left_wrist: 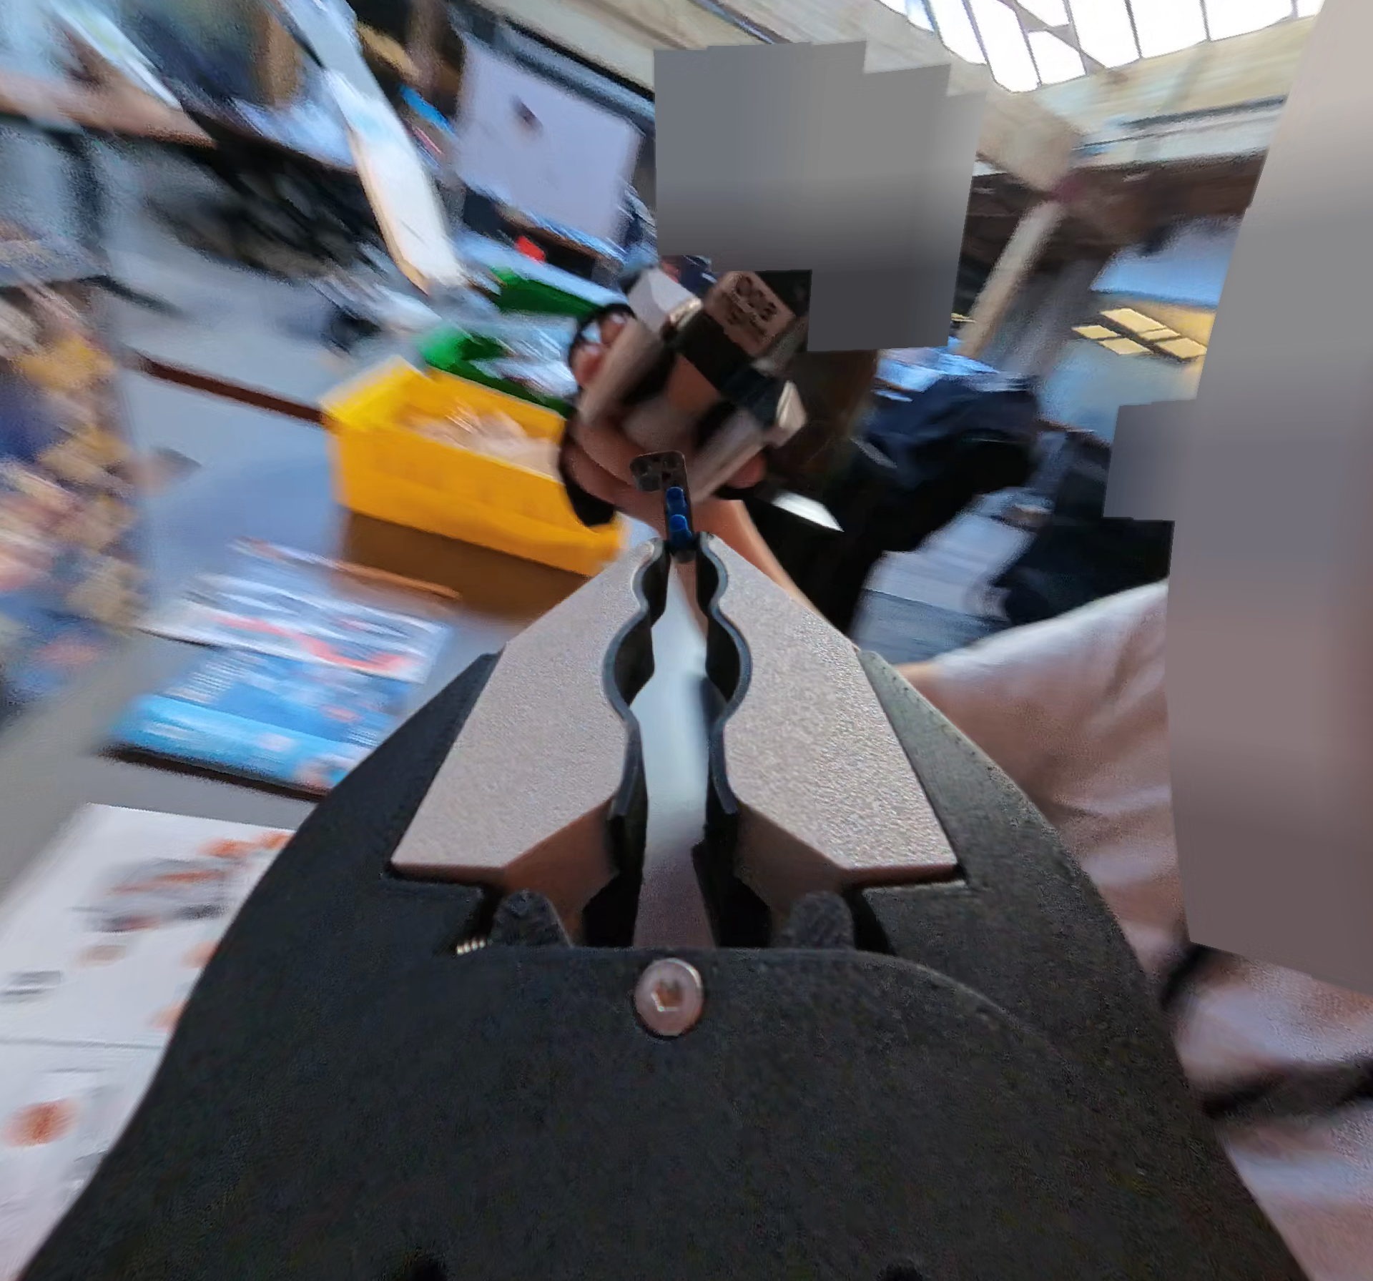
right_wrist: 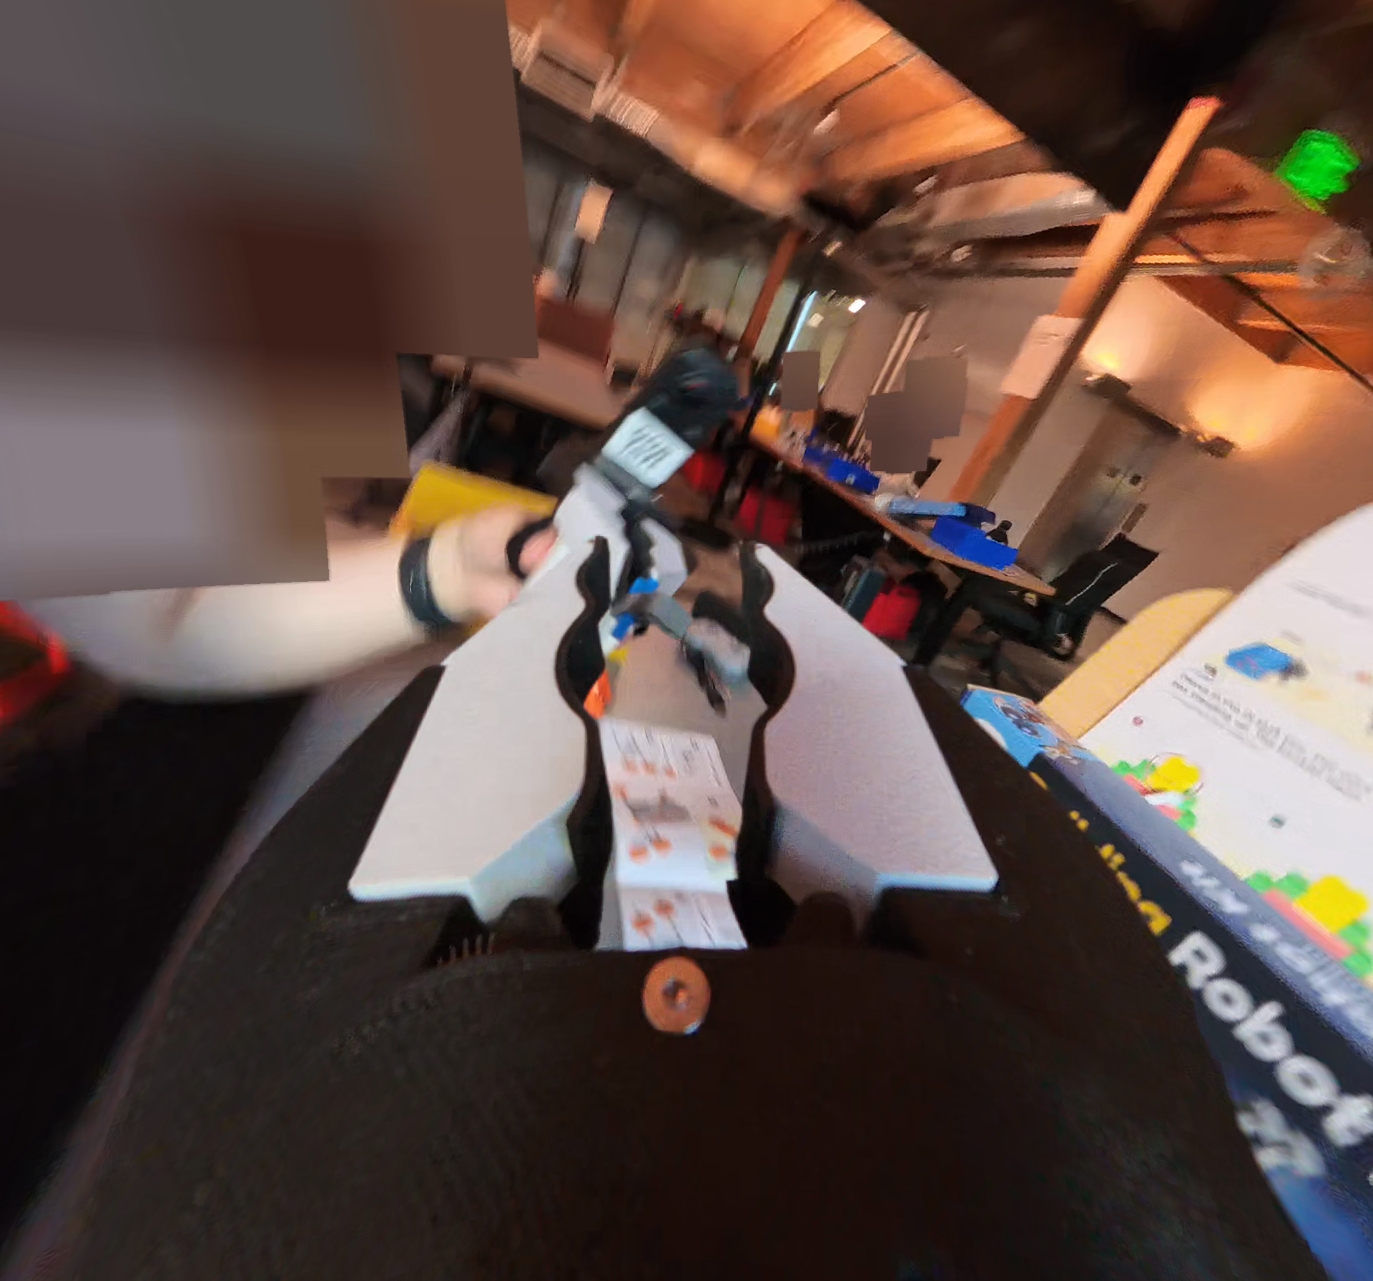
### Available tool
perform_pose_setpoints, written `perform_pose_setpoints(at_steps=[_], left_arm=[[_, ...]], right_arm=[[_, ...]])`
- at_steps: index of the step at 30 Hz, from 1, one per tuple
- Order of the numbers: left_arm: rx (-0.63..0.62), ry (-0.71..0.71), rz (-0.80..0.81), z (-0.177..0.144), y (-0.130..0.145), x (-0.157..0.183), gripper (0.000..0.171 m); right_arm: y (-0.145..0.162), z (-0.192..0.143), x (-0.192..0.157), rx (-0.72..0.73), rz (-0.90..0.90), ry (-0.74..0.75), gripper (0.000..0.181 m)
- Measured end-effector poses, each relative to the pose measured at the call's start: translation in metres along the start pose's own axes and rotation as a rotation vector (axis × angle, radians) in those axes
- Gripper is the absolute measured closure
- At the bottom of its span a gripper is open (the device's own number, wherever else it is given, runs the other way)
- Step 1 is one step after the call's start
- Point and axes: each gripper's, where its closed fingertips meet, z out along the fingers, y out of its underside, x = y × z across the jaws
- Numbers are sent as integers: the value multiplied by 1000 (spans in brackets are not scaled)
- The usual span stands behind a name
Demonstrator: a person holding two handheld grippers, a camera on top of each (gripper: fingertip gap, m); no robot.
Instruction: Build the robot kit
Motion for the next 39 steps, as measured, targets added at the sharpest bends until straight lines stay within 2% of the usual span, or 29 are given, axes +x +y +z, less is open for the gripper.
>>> perform_pose_setpoints(at_steps=[2, 4, 7, 9, 11, 14, 17, 29, 35, 36, 38, 39], left_arm=[[99, -191, 231, -9, -22, -10, 167], [161, -283, 400, -14, -34, -5, 167], [233, -317, 512, -14, -44, 5, 167], [248, -314, 527, -13, -44, 7, 167], [255, -313, 514, -13, -44, 5, 167], [256, -294, 482, -11, -42, 3, 167], [244, -285, 477, -9, -40, 2, 167], [245, -259, 399, -8, -37, -5, 167], [238, -188, 330, -6, -35, -1, 167], [231, -194, 340, -7, -35, -2, 165], [266, -223, 394, -16, -46, 4, 119], [290, -240, 424, -25, -55, 9, 106]], right_arm=[[-17, -6, 19, 133, 232, 15, 148], [-17, -3, 33, 203, 440, 11, 158], [10, 17, 28, 119, 525, -43, 161], [15, 28, 17, 92, 543, -105, 161], [10, 35, 9, 127, 559, -150, 161], [11, 41, 7, 131, 570, -152, 163], [8, 42, 7, 159, 578, -164, 174], [15, 43, 11, 152, 581, -149, 175], [14, 41, 7, 133, 572, -177, 176], [15, 41, 9, 114, 561, -151, 176], [-11, 33, 11, 170, 512, -106, 176], [-30, 28, 5, 196, 457, -106, 176]])
